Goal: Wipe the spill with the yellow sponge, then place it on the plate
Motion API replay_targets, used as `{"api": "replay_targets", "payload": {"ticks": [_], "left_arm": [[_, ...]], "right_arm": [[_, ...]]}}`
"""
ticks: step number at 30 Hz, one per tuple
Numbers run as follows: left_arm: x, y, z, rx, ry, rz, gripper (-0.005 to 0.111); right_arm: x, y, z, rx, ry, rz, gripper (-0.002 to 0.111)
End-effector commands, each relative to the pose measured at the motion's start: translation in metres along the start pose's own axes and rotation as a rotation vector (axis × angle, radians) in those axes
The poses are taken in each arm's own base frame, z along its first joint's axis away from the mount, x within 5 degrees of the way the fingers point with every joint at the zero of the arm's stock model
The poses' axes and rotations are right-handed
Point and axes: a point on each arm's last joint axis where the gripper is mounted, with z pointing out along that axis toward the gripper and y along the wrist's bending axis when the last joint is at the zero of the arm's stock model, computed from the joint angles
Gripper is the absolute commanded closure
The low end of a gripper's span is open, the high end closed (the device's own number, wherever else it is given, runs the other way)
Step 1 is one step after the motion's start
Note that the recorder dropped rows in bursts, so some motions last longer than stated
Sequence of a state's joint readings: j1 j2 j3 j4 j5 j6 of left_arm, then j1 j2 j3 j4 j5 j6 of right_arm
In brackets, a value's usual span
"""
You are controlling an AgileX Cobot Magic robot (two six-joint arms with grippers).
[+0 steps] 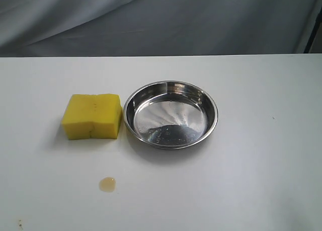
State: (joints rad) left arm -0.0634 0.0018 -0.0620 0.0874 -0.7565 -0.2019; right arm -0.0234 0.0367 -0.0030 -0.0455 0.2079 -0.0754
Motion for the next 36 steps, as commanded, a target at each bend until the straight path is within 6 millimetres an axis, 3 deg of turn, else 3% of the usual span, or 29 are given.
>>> {"api": "replay_targets", "payload": {"ticks": [1,5,7,12,14,18,20,25,30,35,36], "left_arm": [[-0.026,0.009,0.034,-0.126,0.057,-0.009,0.106],[-0.03,0.018,0.086,-0.185,0.134,0.268,0.106],[-0.023,0.022,0.115,-0.201,0.252,0.256,0.106],[0.048,0.02,0.174,-0.082,0.849,0.131,0.106],[0.09,0.019,0.187,0.018,1.188,0.117,0.106],[0.17,0.023,0.197,0.18,1.652,0.083,0.106],[0.208,0.026,0.201,0.18,1.736,0.019,0.106],[0.274,0.025,0.194,0.264,1.82,-0.094,0.104],[0.304,0.019,0.178,0.348,1.867,-0.183,0.083],[0.307,0.019,0.177,0.425,1.85,-0.133,0.048],[0.307,0.019,0.177,0.434,1.85,-0.129,0.036]], "right_arm": [[0.0,0.0,0.0,-0.004,-0.002,0.009,0.108],[0.0,0.0,0.0,-0.004,-0.002,0.009,0.108],[0.0,0.0,0.0,-0.004,-0.002,0.009,0.108],[0.0,0.0,0.0,-0.004,-0.002,0.009,0.108],[0.0,0.0,0.0,-0.004,-0.002,0.009,0.108],[0.0,0.0,0.0,-0.004,-0.002,0.009,0.108],[0.0,0.0,0.0,-0.004,-0.002,0.009,0.108],[0.0,0.0,0.0,-0.004,-0.002,0.009,0.108],[0.0,0.0,0.0,-0.004,-0.002,0.009,0.108],[0.0,0.0,0.0,-0.004,-0.002,0.009,0.108],[0.0,0.0,0.0,-0.004,-0.002,0.009,0.108]]}}
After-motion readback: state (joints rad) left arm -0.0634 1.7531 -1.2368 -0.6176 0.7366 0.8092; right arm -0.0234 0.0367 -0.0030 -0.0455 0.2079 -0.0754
